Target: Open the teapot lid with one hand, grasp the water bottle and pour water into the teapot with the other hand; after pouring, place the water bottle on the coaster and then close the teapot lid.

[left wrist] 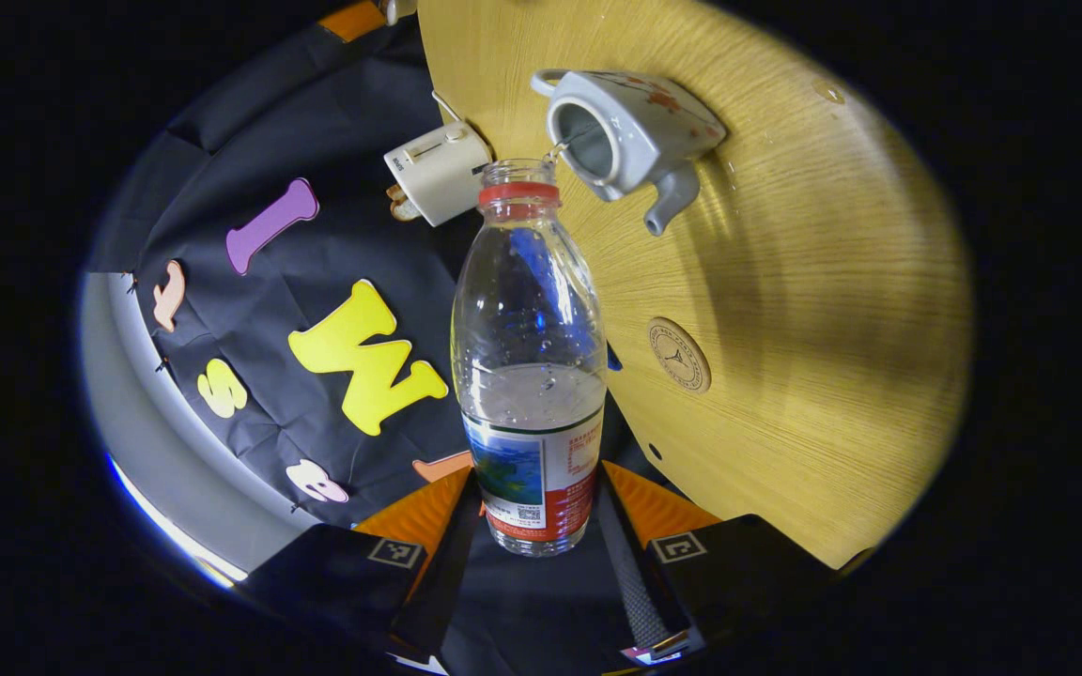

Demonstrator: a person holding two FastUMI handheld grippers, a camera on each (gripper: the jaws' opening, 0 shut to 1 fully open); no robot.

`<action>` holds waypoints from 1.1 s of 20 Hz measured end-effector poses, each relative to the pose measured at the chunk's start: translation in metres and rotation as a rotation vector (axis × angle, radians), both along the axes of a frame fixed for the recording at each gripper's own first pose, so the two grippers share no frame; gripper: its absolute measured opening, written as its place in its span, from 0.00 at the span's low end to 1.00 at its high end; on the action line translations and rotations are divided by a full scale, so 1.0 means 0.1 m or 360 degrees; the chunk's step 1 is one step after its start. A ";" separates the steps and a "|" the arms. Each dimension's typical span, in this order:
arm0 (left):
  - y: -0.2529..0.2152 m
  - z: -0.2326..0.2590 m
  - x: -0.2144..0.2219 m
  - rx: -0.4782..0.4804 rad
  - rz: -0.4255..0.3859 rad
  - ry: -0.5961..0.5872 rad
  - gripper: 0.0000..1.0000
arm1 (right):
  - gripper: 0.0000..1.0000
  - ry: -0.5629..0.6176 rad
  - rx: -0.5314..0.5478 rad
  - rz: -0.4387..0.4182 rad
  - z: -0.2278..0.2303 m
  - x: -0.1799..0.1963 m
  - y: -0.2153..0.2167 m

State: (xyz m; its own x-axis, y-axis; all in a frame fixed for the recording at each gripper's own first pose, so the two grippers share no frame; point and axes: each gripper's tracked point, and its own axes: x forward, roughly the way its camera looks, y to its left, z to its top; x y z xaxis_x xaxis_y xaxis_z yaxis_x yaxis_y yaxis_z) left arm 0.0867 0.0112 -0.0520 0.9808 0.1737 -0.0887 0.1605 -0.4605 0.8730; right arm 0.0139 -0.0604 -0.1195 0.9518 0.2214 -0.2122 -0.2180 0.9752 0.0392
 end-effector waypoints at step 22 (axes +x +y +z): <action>-0.05 0.05 0.00 0.0083 0.0002 -0.0003 0.74 | 0.00 -0.0004 0.0022 -0.0021 -0.01 -0.02 -0.08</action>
State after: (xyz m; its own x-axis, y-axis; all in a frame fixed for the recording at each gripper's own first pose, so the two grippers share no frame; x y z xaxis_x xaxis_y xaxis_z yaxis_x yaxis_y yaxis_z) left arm 0.0868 0.0060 -0.0474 0.9807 0.1793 -0.0778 0.1597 -0.5052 0.8481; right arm 0.0119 -0.0683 -0.1200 0.9551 0.2119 -0.2070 -0.2055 0.9773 0.0521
